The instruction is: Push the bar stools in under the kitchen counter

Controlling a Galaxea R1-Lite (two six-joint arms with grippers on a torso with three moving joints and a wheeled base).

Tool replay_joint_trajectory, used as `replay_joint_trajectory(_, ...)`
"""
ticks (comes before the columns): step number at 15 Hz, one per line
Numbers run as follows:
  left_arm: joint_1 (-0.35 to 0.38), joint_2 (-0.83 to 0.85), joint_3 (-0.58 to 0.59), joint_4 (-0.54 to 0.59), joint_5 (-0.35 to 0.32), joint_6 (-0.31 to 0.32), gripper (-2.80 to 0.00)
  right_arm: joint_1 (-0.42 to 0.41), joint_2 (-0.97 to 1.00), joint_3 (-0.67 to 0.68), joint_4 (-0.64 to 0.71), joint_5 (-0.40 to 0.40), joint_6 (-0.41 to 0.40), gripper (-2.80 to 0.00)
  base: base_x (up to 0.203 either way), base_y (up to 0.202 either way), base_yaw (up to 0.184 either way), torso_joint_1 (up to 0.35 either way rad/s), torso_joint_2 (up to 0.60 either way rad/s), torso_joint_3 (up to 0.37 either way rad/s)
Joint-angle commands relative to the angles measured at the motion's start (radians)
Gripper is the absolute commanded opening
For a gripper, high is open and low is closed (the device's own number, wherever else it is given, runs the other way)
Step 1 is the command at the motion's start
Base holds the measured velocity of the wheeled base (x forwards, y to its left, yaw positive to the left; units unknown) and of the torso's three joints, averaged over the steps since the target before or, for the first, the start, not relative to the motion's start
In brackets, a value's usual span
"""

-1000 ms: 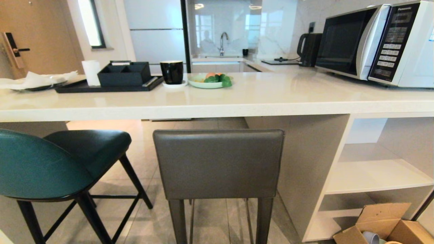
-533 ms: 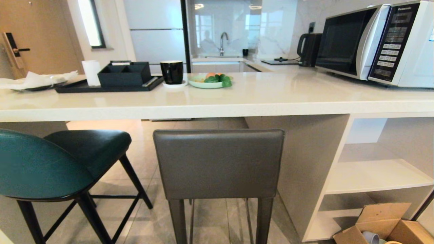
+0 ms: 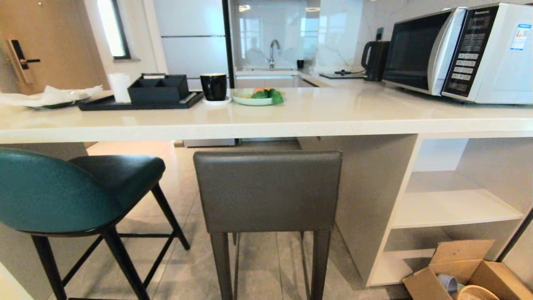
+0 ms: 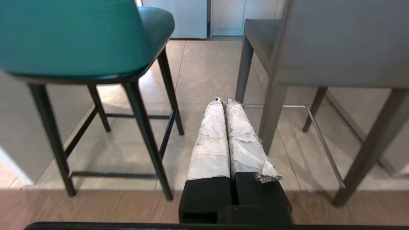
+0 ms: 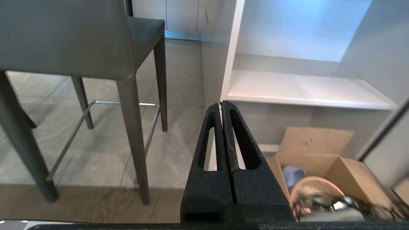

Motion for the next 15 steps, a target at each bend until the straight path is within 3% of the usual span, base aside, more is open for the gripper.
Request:
replay_joint_trajectory(1, 0.001, 0.003, 0.0, 0.0, 0.0, 0.0, -2.8, 0.0, 0.002, 0.0, 0.0, -0.001, 0.001, -2.8, -0.202, 0.0, -0.003, 0.002, 0.0, 0.004)
replay_joint_trajectory(5, 0.001, 0.003, 0.0, 0.002, 0.0, 0.002, -2.8, 0.0, 0.002, 0.0, -0.001, 0.0, 0.0, -2.8, -0.166, 0.0, -0.002, 0.0, 0.0, 0.003)
replay_joint_trajectory(10, -0.001, 0.003, 0.0, 0.002, 0.0, 0.001, -2.8, 0.0, 0.002, 0.0, 0.001, 0.0, -0.002, -2.8, 0.0, 0.0, 0.0, 0.0, 0.0, 0.0)
replay_joint_trajectory(15, -0.001, 0.003, 0.0, 0.002, -0.001, 0.002, -2.8, 0.0, 0.002, 0.0, -0.001, 0.0, -0.002, -2.8, 0.0, 0.162, 0.002, 0.001, 0.0, 0.003)
